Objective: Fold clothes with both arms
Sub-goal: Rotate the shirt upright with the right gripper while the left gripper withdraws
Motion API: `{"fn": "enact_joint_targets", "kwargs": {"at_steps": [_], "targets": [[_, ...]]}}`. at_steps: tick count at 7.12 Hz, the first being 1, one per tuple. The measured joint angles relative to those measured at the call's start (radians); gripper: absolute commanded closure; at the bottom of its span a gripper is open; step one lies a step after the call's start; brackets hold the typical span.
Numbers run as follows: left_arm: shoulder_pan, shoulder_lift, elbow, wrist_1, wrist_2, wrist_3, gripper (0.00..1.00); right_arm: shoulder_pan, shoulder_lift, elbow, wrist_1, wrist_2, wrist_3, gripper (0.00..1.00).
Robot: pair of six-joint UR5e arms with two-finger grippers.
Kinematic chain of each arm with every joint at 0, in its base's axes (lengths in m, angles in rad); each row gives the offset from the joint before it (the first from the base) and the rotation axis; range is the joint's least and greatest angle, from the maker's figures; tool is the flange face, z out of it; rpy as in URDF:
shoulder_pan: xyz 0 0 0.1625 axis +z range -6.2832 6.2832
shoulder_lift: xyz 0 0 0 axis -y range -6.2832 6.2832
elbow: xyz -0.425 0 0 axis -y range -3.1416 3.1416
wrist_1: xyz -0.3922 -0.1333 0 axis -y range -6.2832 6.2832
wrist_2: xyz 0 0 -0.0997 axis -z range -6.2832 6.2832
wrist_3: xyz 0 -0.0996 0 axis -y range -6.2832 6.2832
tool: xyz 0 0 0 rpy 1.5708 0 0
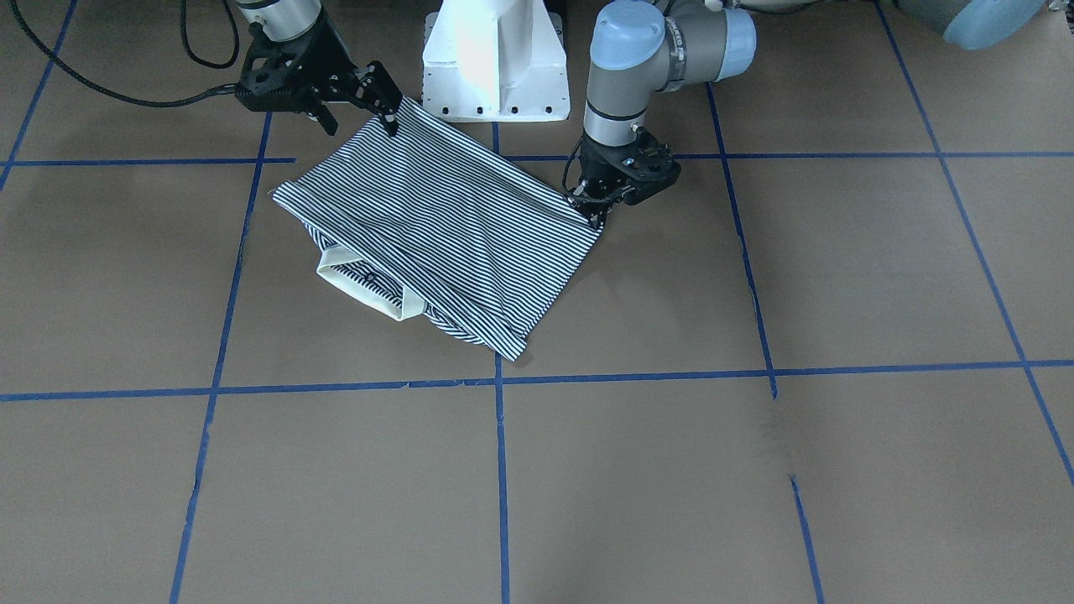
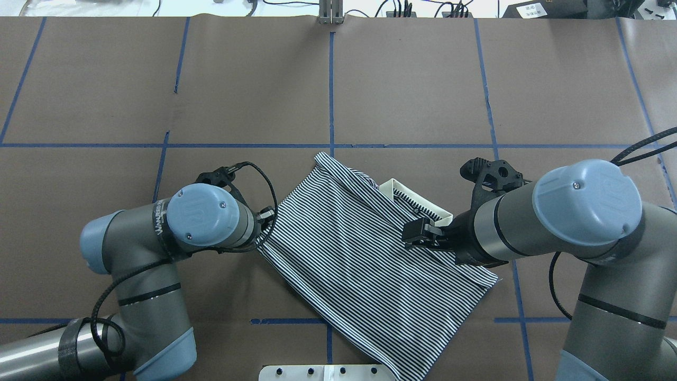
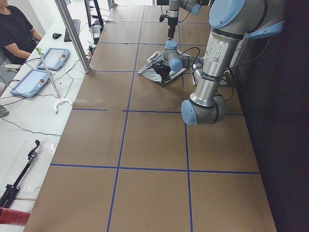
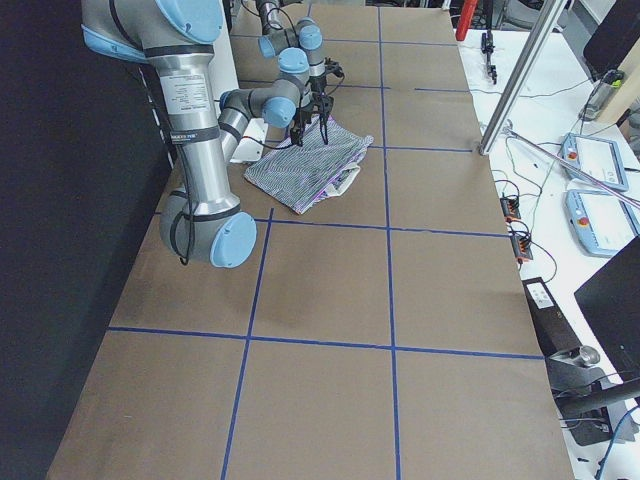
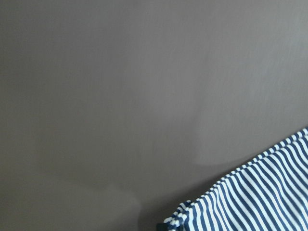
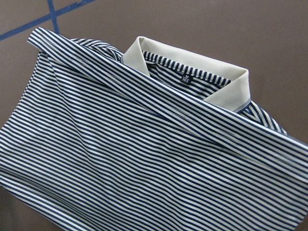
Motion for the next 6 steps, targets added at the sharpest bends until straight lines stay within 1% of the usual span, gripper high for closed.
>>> {"fn": "enact_joint_targets", "kwargs": {"at_steps": [1, 3, 4, 6], "targets": [[-0.033, -0.026, 0.04, -0.004, 0.036, 0.044, 1.0, 0.005, 0.0, -0.013, 0.001, -0.002, 0.0, 0.0], [-0.099, -0.115, 0.148, -0.03, 0.09, 0.128, 1.0, 0.012, 0.0, -0.027, 0.002, -0.008, 0.0, 0.0], [-0.128, -0.169, 0.229, -0.093, 0.126, 0.19, 1.0, 0.016, 0.0, -0.032, 0.002, -0.011, 0.0, 0.0], [-0.192, -0.261, 0.437, -0.308, 0.157, 0.325, 1.0, 0.026, 0.002, -0.039, 0.003, -0.014, 0.0, 0.0]]}}
